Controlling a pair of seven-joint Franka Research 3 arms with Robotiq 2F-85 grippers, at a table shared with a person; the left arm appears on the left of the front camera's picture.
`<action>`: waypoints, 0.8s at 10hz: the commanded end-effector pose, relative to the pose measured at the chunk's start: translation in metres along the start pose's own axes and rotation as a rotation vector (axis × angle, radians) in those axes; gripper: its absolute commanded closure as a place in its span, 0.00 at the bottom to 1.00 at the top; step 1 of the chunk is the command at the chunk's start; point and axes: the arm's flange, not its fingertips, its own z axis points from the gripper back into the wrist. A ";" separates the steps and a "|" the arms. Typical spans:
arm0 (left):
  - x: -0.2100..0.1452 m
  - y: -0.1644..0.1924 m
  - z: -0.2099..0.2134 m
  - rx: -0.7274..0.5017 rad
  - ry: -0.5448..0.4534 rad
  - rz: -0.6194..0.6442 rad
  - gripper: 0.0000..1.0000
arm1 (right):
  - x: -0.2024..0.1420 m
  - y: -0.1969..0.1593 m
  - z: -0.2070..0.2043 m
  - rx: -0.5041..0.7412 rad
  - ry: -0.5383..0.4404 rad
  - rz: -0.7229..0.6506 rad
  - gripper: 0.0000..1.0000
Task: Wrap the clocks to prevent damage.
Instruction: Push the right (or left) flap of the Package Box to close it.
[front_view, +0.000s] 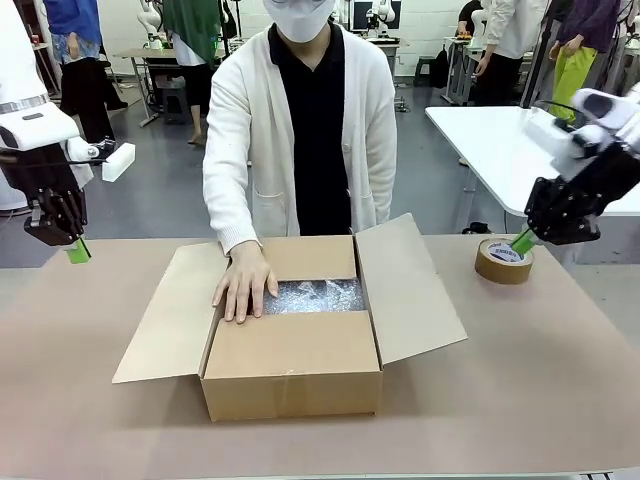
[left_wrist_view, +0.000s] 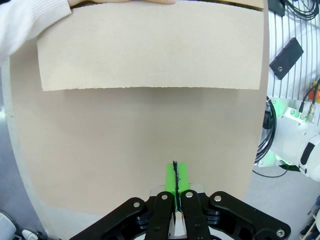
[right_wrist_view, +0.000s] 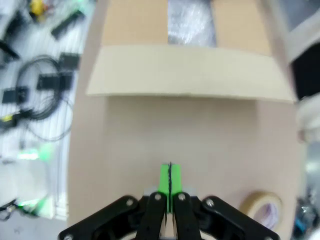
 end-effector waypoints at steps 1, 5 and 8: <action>-0.001 0.001 0.002 0.000 0.004 -0.002 1.00 | -0.036 -0.008 -0.022 -0.014 -0.197 -0.040 0.99; -0.001 0.001 0.002 0.000 0.004 -0.002 1.00 | -0.087 -0.003 -0.062 -0.024 -0.373 -0.218 0.99; -0.001 0.001 0.002 0.000 0.004 -0.002 1.00 | -0.089 0.000 -0.053 -0.027 -0.358 -0.227 0.99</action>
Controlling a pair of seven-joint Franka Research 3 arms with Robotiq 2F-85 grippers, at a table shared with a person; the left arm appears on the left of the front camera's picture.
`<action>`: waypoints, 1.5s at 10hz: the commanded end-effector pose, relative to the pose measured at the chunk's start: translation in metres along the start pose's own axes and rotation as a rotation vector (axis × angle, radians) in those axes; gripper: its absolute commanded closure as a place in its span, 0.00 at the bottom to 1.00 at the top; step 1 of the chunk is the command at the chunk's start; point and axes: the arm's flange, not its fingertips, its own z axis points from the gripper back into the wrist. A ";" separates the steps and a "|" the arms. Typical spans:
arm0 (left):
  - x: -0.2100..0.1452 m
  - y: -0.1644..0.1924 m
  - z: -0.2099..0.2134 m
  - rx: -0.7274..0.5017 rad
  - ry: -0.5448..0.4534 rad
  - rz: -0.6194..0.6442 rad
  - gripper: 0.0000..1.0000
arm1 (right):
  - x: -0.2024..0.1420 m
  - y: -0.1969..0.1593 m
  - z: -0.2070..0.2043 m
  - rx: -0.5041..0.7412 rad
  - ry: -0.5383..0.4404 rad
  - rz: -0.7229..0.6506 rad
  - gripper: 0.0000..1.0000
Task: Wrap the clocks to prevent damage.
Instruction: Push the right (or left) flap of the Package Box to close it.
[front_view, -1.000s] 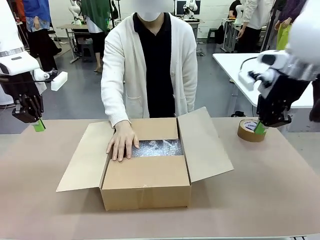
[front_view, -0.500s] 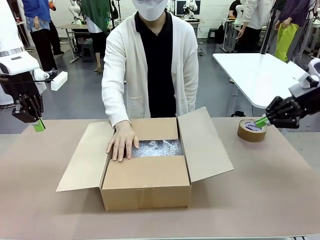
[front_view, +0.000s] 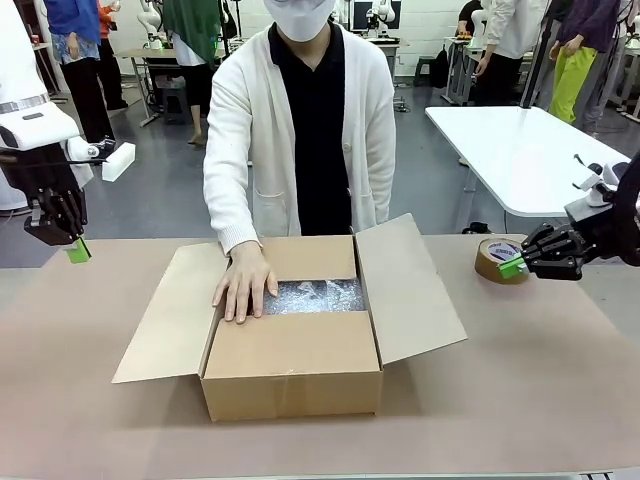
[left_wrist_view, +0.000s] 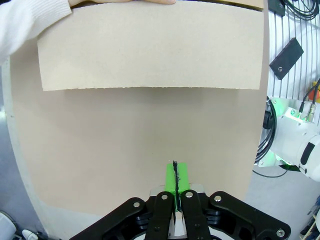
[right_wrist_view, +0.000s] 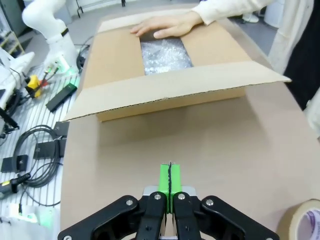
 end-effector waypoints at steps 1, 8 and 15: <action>-0.002 0.001 0.001 -0.001 0.003 -0.002 1.00 | 0.004 0.001 0.006 -0.016 -0.021 0.026 0.99; -0.002 0.001 0.001 -0.001 0.003 -0.002 1.00 | -0.009 -0.031 -0.071 0.068 0.129 0.092 0.99; -0.002 0.001 0.001 -0.001 0.003 -0.002 1.00 | 0.023 -0.047 -0.118 0.111 -0.023 0.104 0.99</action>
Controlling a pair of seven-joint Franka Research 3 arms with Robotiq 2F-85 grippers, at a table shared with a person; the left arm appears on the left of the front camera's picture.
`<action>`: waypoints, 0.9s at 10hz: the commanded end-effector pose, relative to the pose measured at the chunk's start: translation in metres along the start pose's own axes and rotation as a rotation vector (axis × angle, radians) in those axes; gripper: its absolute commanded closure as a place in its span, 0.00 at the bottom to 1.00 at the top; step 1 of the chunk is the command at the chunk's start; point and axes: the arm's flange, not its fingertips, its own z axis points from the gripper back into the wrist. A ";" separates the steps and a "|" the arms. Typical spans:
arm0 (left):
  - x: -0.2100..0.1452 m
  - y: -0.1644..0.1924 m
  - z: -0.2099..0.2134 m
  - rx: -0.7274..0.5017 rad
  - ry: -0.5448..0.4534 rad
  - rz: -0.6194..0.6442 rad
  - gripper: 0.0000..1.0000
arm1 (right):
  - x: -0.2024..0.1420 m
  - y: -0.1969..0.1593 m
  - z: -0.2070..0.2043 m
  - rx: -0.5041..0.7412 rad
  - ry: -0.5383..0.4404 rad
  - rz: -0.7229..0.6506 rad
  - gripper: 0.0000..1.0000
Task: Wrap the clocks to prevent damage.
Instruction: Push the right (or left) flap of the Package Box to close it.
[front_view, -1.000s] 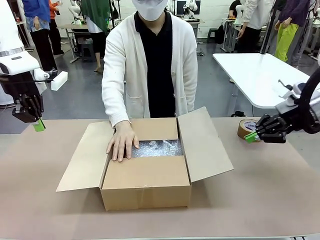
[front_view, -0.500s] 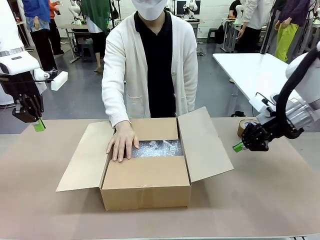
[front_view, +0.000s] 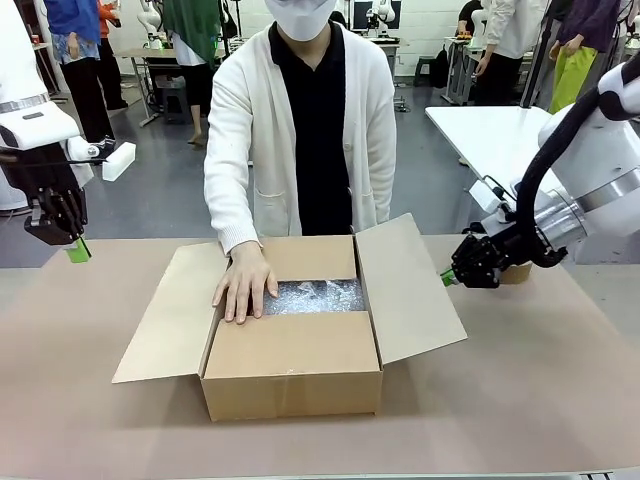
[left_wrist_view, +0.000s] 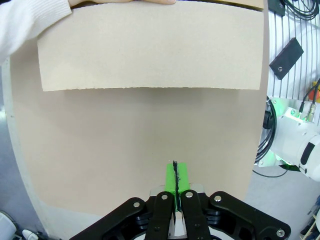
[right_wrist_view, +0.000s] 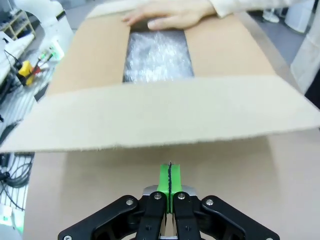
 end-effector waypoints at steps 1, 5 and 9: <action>-0.002 0.001 0.001 -0.001 0.003 -0.001 1.00 | 0.006 -0.002 -0.010 0.059 -0.125 0.026 0.99; -0.002 0.001 0.001 -0.001 0.003 -0.001 1.00 | 0.038 0.001 -0.041 0.163 -0.284 0.051 0.99; -0.002 0.001 0.001 -0.001 0.003 -0.001 1.00 | 0.066 -0.005 -0.086 0.149 -0.231 0.054 0.99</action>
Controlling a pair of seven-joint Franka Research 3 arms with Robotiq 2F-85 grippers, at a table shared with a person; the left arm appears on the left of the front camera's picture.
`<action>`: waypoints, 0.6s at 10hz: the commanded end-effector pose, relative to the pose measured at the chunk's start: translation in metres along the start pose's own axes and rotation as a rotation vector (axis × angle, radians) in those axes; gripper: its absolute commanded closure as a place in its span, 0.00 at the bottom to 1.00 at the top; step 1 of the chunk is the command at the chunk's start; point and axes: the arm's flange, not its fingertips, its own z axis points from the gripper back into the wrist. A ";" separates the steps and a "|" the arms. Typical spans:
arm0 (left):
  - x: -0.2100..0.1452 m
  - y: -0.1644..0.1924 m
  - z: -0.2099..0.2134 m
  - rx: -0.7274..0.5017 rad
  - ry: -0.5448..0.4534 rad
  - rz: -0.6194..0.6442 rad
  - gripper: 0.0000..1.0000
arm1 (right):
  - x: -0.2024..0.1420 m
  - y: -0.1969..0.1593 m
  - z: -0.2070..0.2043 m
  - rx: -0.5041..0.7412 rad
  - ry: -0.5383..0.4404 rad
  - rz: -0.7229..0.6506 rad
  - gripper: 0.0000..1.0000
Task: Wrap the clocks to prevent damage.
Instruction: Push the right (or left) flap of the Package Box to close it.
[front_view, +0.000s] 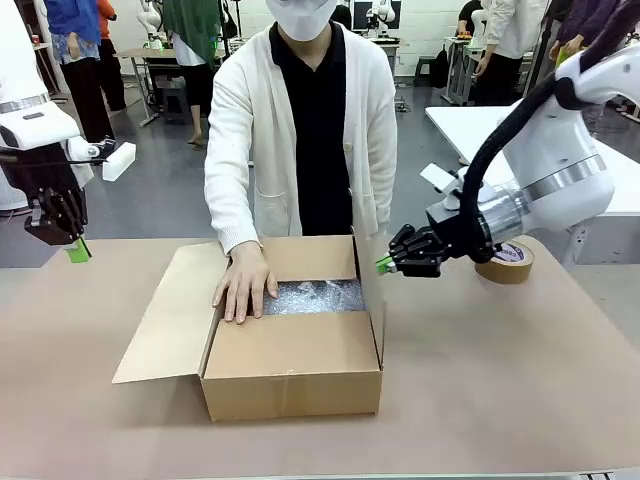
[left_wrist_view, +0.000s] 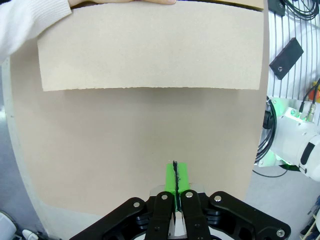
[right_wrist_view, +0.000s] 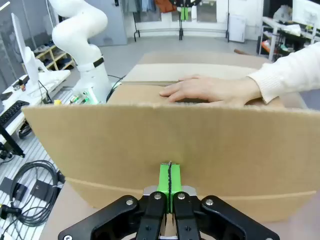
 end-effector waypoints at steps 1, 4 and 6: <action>-0.002 0.001 0.001 -0.001 0.002 -0.001 1.00 | -0.002 -0.015 -0.024 -0.044 0.033 -0.016 0.99; -0.002 0.001 0.001 -0.001 0.002 -0.001 1.00 | -0.003 -0.024 -0.045 -0.045 0.064 -0.027 0.99; -0.002 0.001 0.001 -0.001 0.002 -0.001 1.00 | -0.010 -0.029 -0.054 -0.038 0.092 -0.048 0.99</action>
